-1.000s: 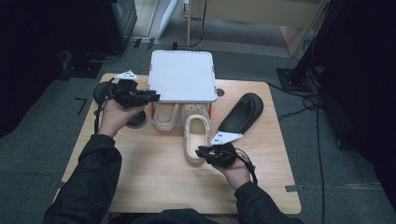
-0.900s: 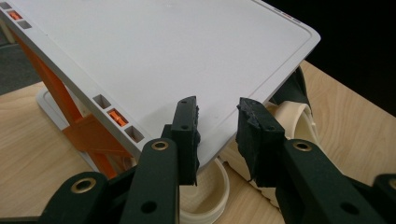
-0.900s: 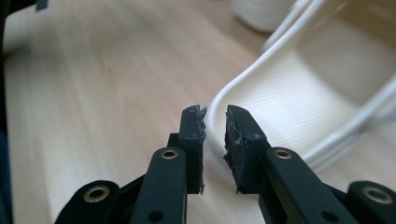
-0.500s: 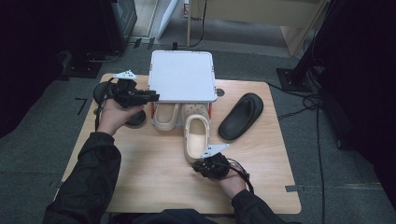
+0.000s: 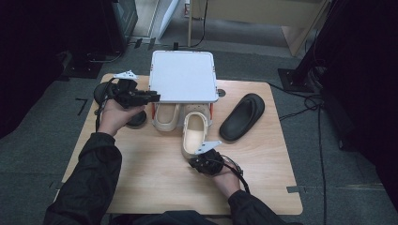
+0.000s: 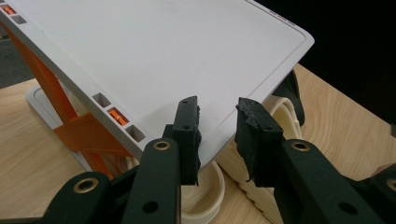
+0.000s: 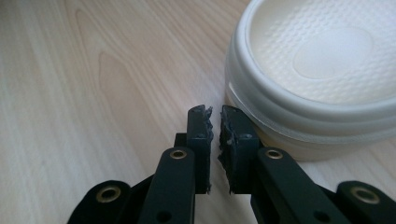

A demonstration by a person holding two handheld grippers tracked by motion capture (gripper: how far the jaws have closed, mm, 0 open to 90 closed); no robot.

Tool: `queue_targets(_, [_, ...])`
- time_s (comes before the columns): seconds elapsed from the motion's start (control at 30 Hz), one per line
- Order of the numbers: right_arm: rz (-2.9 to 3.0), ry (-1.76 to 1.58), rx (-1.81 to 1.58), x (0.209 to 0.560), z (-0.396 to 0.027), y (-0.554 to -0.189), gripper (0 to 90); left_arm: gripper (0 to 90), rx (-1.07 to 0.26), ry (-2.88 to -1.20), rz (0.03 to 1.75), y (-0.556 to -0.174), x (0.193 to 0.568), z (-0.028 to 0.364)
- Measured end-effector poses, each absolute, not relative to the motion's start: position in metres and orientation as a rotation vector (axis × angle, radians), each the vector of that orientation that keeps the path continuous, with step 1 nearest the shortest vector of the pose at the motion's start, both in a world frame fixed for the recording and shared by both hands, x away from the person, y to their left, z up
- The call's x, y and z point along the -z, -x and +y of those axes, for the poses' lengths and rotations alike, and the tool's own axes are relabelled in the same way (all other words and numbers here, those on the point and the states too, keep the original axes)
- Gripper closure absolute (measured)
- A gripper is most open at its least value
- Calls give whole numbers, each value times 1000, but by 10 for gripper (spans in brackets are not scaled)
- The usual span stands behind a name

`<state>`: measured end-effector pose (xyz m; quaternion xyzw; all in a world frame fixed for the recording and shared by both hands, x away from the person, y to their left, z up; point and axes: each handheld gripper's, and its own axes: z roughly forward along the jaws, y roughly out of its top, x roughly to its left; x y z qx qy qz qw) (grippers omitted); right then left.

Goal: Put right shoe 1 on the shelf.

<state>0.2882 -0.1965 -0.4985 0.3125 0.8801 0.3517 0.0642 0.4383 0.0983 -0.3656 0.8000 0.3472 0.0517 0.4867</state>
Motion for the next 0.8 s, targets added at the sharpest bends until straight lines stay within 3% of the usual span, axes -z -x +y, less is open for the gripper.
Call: queue_targets(0.8, [2494, -979, -1142, 486, -202, -344, 812, 708, -129, -1947, 838, -438, 366, 99])
